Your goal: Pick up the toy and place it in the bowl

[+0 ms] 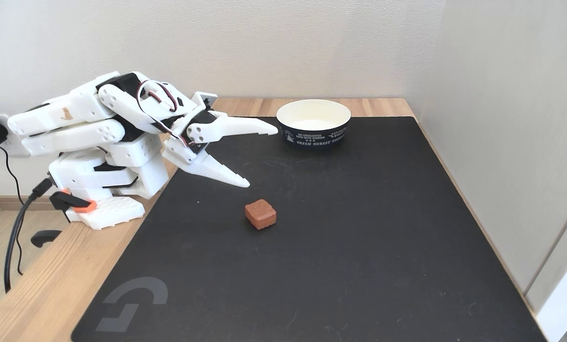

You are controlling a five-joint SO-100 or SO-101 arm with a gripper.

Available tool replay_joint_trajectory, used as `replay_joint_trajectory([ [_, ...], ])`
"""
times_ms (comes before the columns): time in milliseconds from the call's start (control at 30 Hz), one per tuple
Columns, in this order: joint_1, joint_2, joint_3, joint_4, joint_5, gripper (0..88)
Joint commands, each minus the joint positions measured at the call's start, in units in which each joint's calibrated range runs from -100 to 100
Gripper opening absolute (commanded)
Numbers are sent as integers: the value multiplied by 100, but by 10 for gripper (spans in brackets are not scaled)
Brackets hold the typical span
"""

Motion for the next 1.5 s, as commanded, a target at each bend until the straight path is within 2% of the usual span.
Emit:
replay_joint_trajectory([
  [0, -172, 67, -481, 376, -307, 437],
  [100, -172, 625, -1193, 630, -641, 436],
  [233, -155, 2284, -2689, 689, -1168, 438],
  [433, 129, 5202, -4969, 1451, -1168, 437],
  [600, 330, 7220, -6880, 2340, -542, 439],
  [700, 347, 7770, -7565, 2671, -161, 440],
  [767, 338, 8329, -8061, 2840, 320, 440],
  [900, 330, 9121, -8565, 3026, 815, 441],
  [1033, 322, 10013, -9250, 3086, 1557, 441],
  [1233, 280, 10913, -9917, 3924, 1666, 441],
  [1467, 355, 11096, -9881, 4254, 1823, 441],
])
